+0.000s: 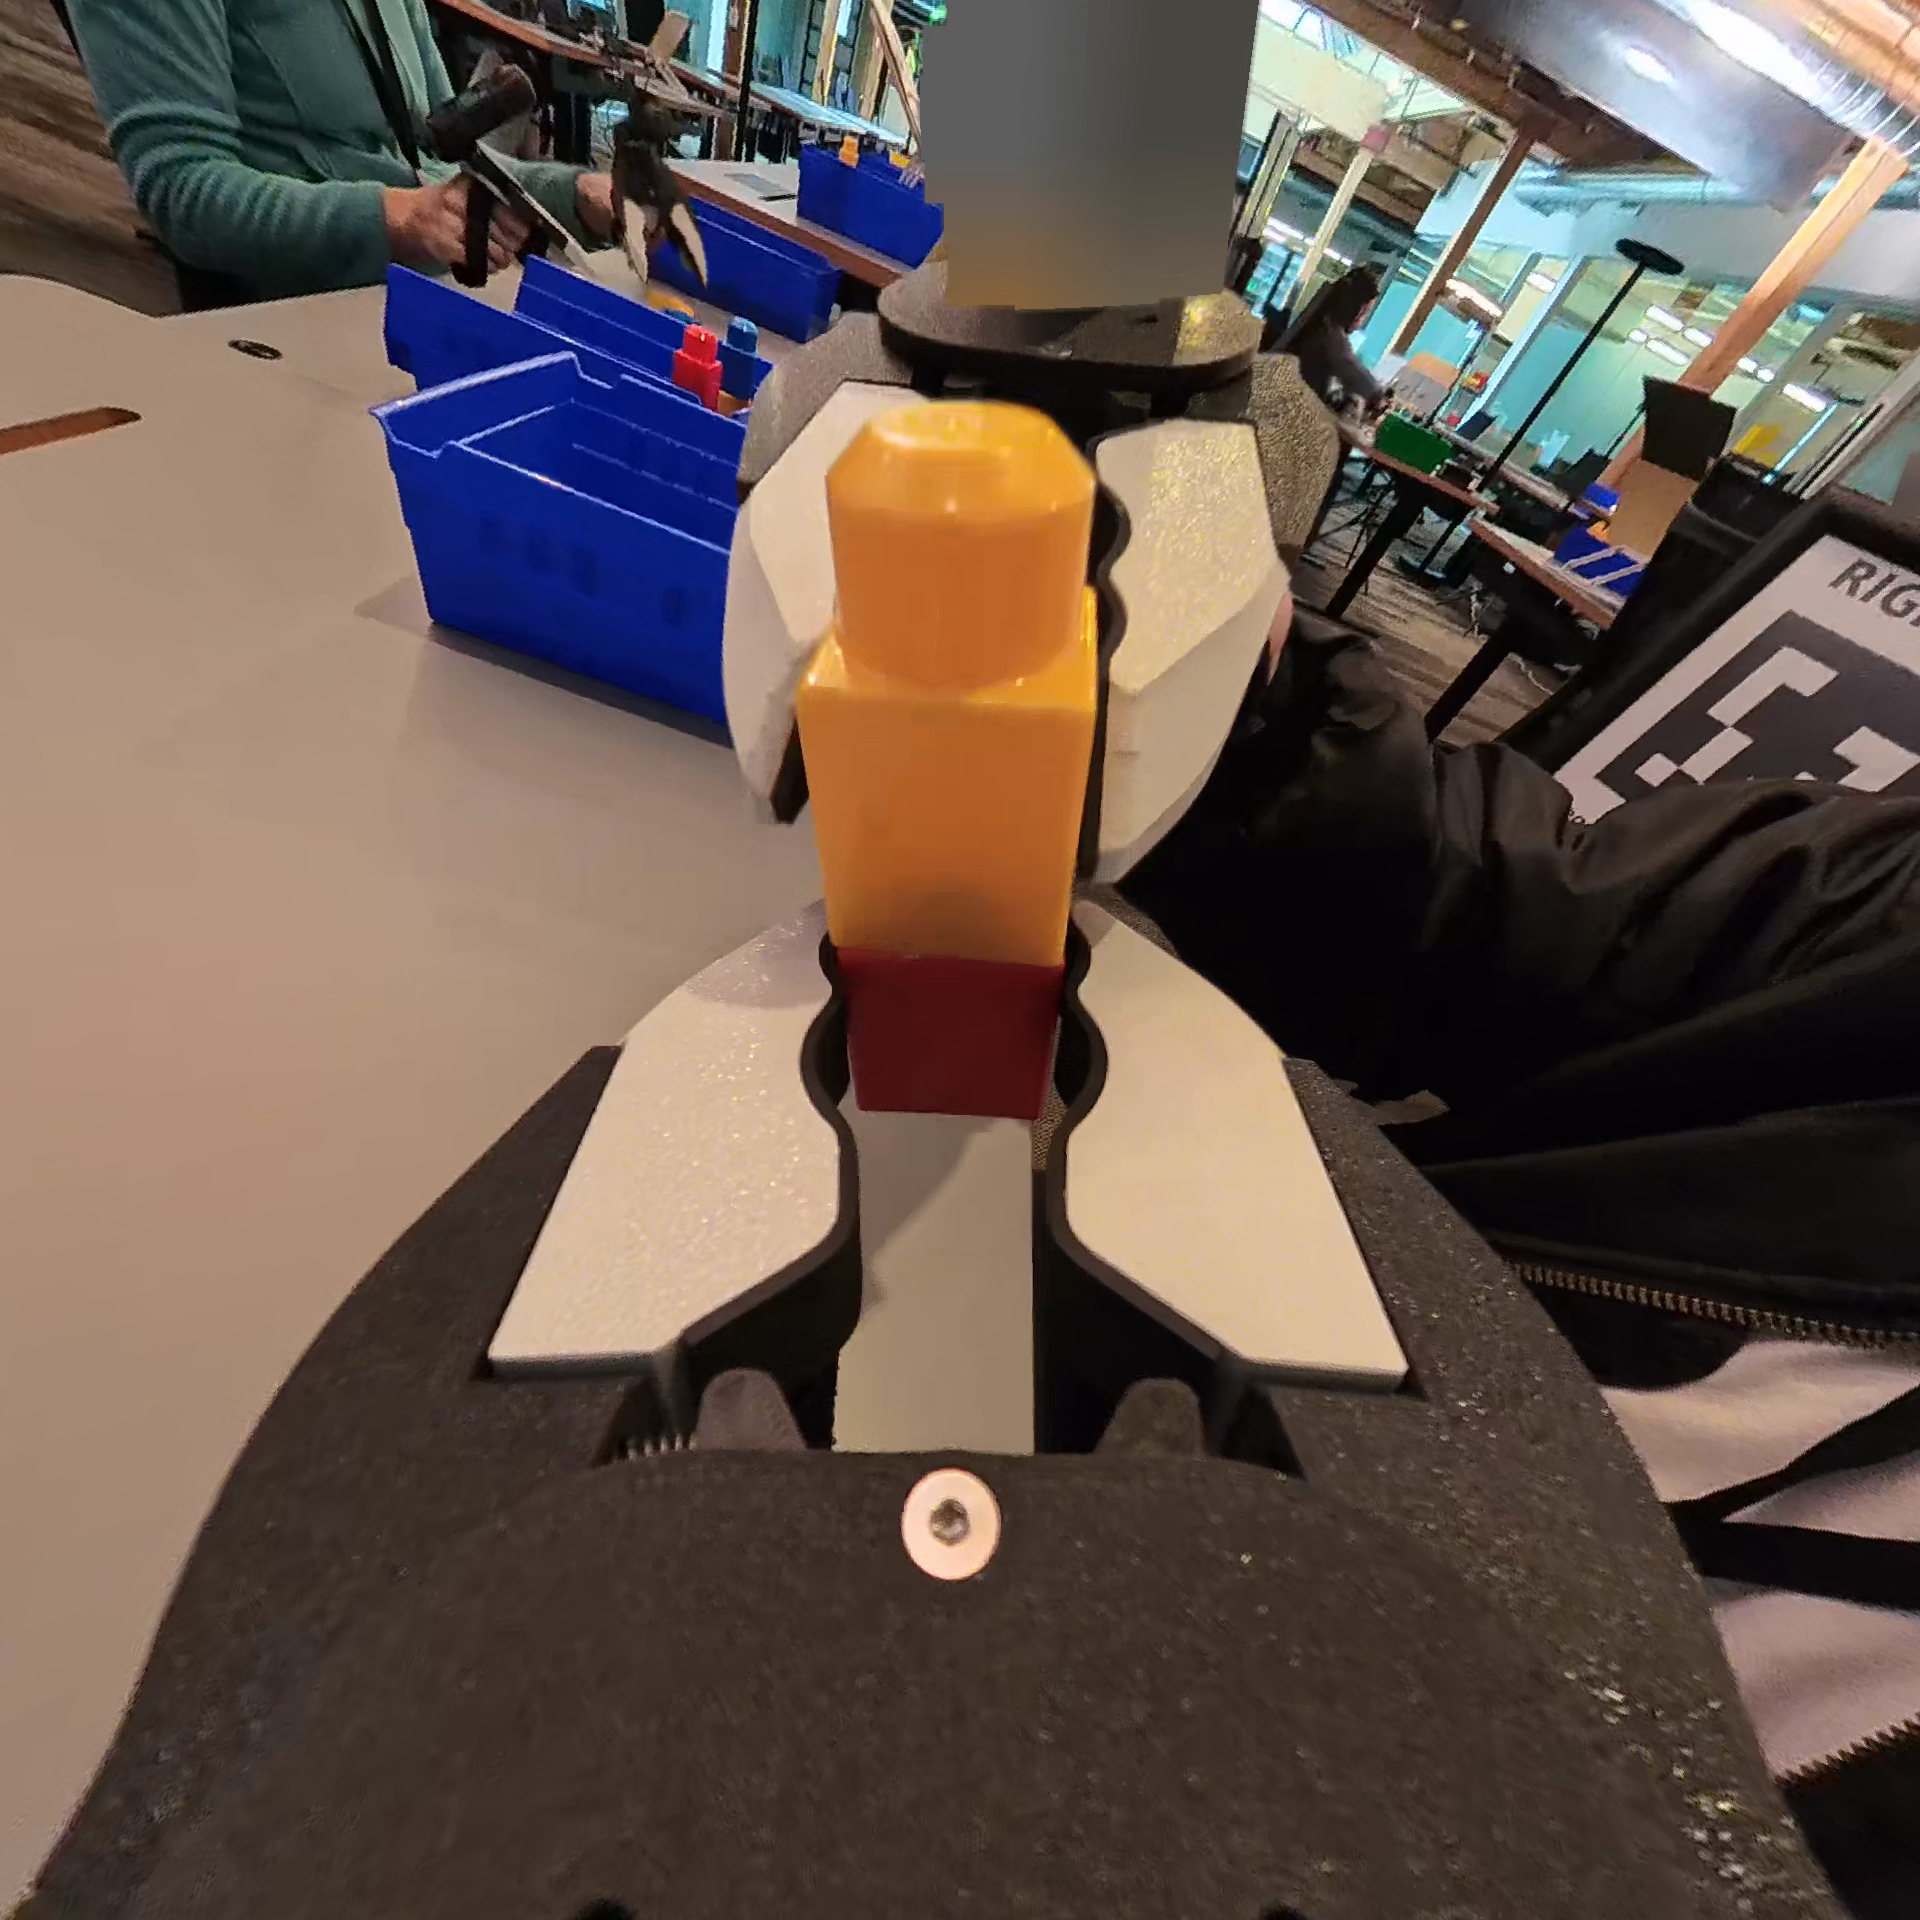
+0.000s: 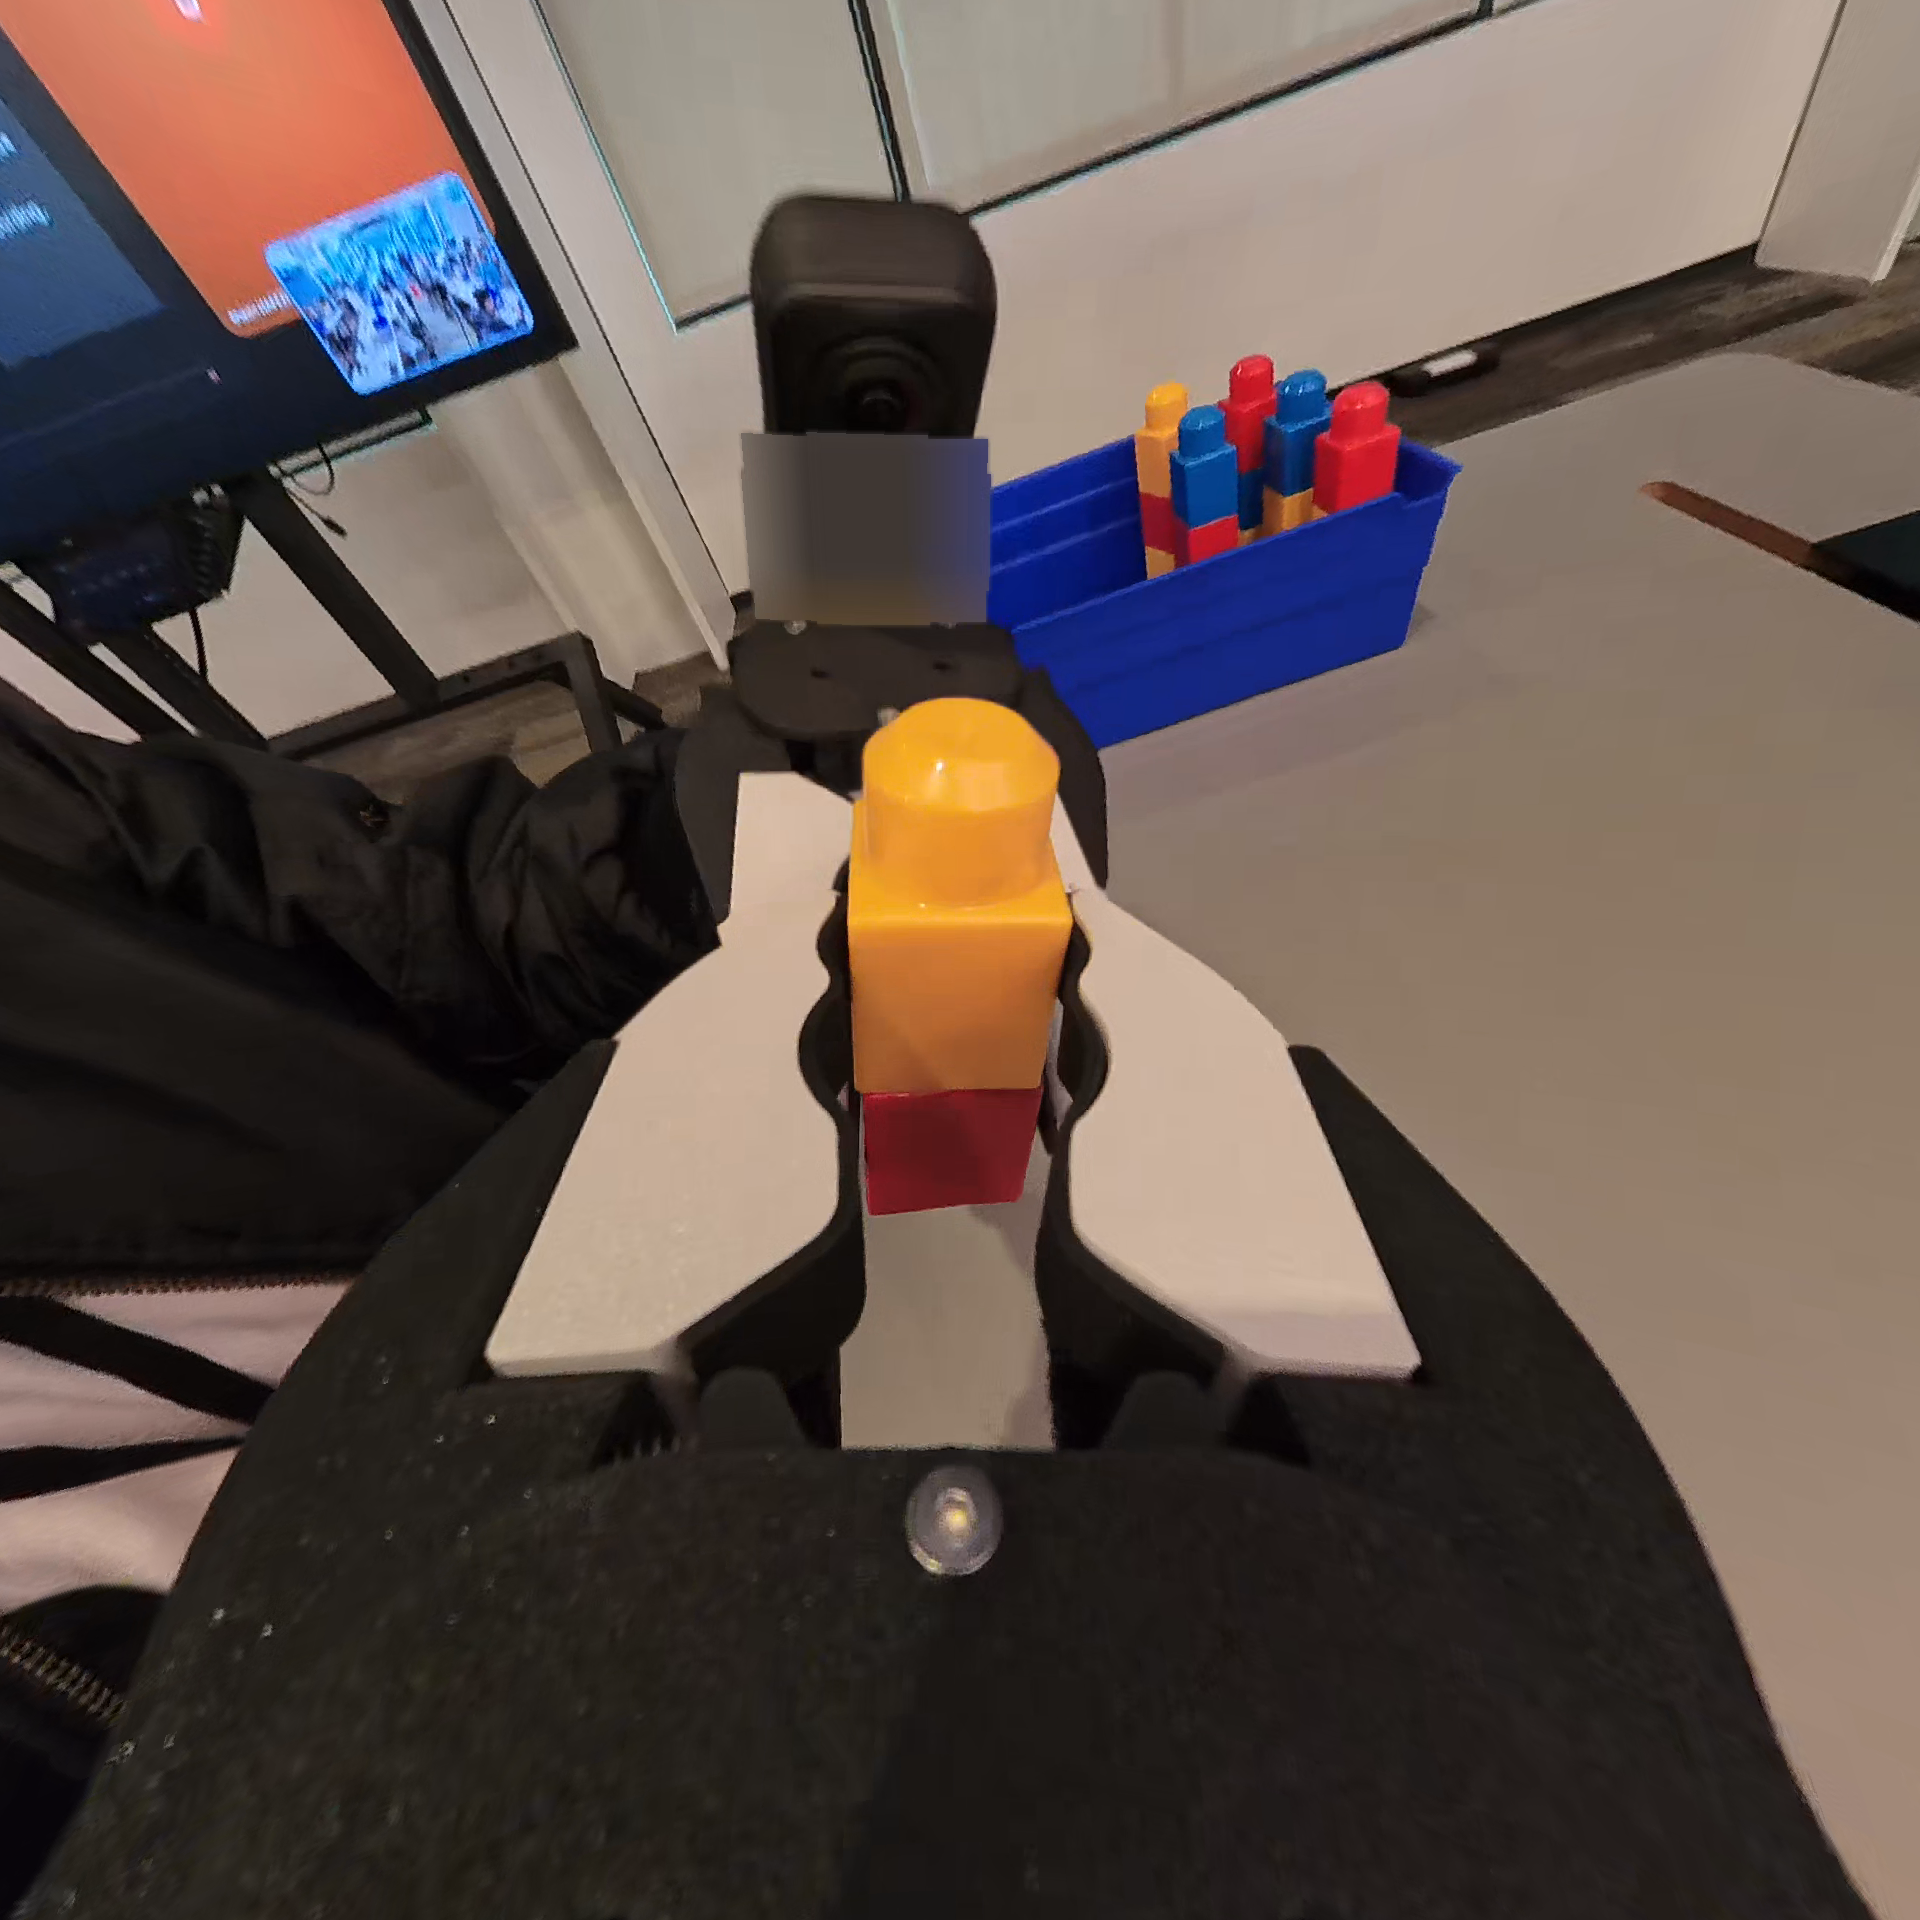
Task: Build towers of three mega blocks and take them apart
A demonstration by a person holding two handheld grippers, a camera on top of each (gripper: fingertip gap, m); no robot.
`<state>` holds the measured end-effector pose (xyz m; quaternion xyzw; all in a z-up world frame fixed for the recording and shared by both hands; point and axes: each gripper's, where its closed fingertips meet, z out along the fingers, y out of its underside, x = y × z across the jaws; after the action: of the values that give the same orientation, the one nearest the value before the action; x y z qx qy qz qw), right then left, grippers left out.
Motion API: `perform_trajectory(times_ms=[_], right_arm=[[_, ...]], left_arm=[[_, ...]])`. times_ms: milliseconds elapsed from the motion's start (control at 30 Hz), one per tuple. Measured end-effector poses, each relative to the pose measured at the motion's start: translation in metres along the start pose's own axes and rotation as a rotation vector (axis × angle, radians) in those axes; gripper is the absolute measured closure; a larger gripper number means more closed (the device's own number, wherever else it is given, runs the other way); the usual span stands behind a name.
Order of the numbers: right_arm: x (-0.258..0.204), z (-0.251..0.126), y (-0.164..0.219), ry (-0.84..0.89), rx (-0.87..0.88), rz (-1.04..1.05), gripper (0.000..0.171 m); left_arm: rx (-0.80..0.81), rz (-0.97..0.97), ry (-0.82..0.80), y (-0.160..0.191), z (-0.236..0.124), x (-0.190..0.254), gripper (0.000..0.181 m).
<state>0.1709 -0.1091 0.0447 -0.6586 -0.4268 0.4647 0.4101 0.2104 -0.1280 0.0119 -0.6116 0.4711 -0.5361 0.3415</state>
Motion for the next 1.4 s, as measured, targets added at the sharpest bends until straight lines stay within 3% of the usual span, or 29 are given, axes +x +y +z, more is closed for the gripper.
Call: perform_trajectory(times_ms=[333,400,500,667,733,800,933,1100,1400], right_arm=[[0.004,-0.005,0.004,0.001,0.033,0.003,0.135],[0.003,-0.014,-0.016,-0.004,0.152,0.012,0.135],[0.004,-0.057,-0.064,-0.003,0.362,0.045,0.135],[0.052,-0.168,-0.070,0.461,0.165,-0.026,0.135],[0.091,-0.240,-0.034,0.752,-0.087,0.042,0.135],[0.123,-0.318,0.027,0.988,-0.382,0.212,0.135],[0.133,-0.397,0.144,1.053,-0.682,0.601,0.135],[0.133,-0.416,0.230,1.043,-0.862,0.755,0.135],[0.139,-0.410,0.280,0.972,-0.903,0.865,0.134]], left_arm=[[-0.037,-0.056,0.030,0.006,0.008,-0.001,0.145],[-0.140,-0.046,0.022,0.025,0.014,-0.002,0.146],[-0.138,-0.059,0.045,0.038,0.023,0.001,0.145],[-0.106,-0.061,0.032,0.042,0.004,0.002,0.146],[-0.106,-0.060,0.015,0.046,-0.007,0.001,0.145],[-0.095,-0.060,0.001,0.047,-0.017,0.001,0.146],[-0.057,-0.054,-0.006,0.043,-0.027,0.003,0.146],[-0.053,-0.056,0.001,0.040,-0.023,0.006,0.146],[-0.086,-0.028,-0.008,0.039,-0.021,0.013,0.146]])
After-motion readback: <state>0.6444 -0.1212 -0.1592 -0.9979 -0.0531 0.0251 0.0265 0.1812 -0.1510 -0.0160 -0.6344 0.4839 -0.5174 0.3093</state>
